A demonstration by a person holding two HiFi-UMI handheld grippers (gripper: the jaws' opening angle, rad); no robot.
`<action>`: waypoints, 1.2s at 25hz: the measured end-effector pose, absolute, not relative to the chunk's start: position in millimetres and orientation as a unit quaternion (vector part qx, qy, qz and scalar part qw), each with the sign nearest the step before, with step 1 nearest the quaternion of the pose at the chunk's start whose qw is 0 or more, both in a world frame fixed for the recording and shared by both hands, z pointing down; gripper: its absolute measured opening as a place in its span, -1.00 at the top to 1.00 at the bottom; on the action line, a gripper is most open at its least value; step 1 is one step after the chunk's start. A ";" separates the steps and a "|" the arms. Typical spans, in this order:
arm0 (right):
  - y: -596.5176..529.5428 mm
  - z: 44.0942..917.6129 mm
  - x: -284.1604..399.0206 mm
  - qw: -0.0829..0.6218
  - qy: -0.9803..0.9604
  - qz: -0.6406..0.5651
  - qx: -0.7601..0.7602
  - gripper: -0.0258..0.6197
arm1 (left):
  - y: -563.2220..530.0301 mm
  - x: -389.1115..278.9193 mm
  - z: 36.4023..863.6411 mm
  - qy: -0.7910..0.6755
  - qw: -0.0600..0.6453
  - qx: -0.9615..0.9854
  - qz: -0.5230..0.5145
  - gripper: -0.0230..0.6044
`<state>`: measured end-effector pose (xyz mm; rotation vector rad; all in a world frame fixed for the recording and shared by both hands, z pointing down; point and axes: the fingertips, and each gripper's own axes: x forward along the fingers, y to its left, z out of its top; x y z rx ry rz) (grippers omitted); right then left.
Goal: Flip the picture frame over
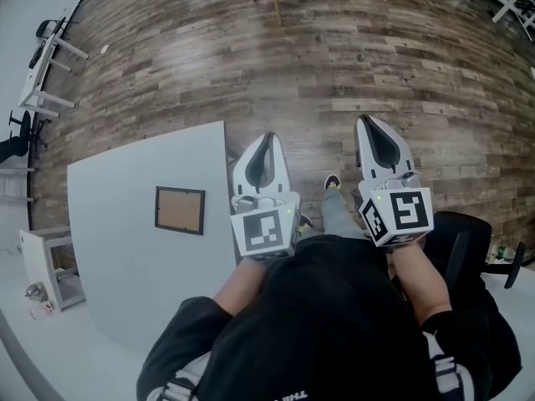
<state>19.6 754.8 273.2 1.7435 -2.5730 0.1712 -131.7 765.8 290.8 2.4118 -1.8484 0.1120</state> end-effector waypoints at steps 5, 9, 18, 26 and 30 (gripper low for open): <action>706.1 280.9 35.7 0.009 -0.832 0.064 0.552 0.85 | 717.3 -107.6 294.8 -0.604 0.048 0.794 0.045 0.84; 666.0 282.2 57.3 0.001 -0.831 0.069 0.552 0.85 | 675.9 -81.7 294.8 -0.599 0.045 0.798 0.053 0.84; 596.7 288.7 114.8 -0.016 -0.826 0.087 0.556 0.85 | 604.2 -31.2 293.2 -0.594 0.029 0.800 0.079 0.84; 566.4 296.3 132.0 -0.023 -0.834 0.096 0.544 0.85 | 581.4 -5.7 298.2 -0.598 0.034 0.797 0.083 0.84; 553.4 295.8 127.0 -0.026 -0.835 0.097 0.541 0.85 | 569.3 -9.9 299.8 -0.599 0.033 0.795 0.089 0.84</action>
